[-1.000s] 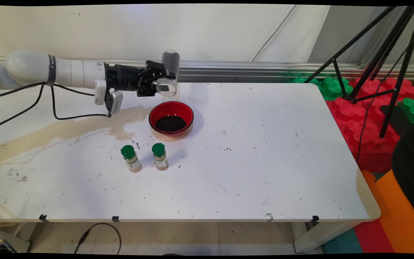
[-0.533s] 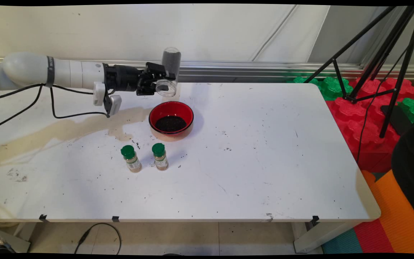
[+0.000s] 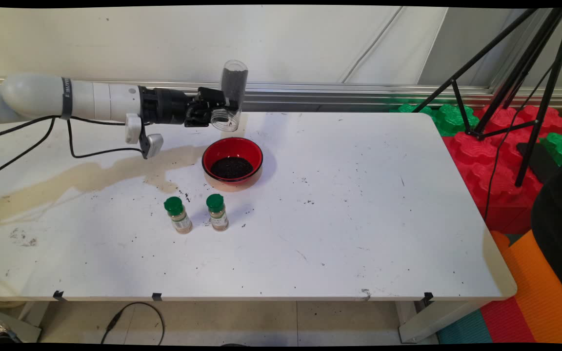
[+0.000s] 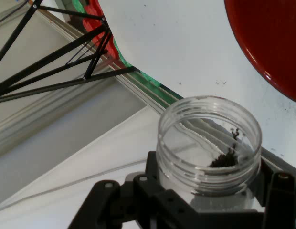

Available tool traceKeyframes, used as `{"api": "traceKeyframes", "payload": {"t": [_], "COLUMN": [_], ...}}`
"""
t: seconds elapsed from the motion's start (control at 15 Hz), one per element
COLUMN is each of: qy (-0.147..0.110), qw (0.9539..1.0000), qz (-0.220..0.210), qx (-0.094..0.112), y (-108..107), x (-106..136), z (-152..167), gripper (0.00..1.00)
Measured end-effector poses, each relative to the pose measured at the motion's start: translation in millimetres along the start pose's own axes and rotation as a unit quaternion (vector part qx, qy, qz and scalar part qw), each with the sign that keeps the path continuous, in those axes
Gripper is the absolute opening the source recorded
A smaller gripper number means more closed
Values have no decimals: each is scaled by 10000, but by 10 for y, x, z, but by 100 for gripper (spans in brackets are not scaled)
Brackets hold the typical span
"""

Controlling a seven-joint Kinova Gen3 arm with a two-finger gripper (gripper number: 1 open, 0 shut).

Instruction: Pour the black seasoning powder in the red bowl

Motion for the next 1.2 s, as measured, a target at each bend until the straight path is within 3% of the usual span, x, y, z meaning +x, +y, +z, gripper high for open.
{"api": "traceKeyframes", "payload": {"t": [1.2], "qy": [3], "qw": [9964], "qz": [841], "qx": [64], "y": [-36], "x": [66], "z": [-4], "gripper": [0]}}
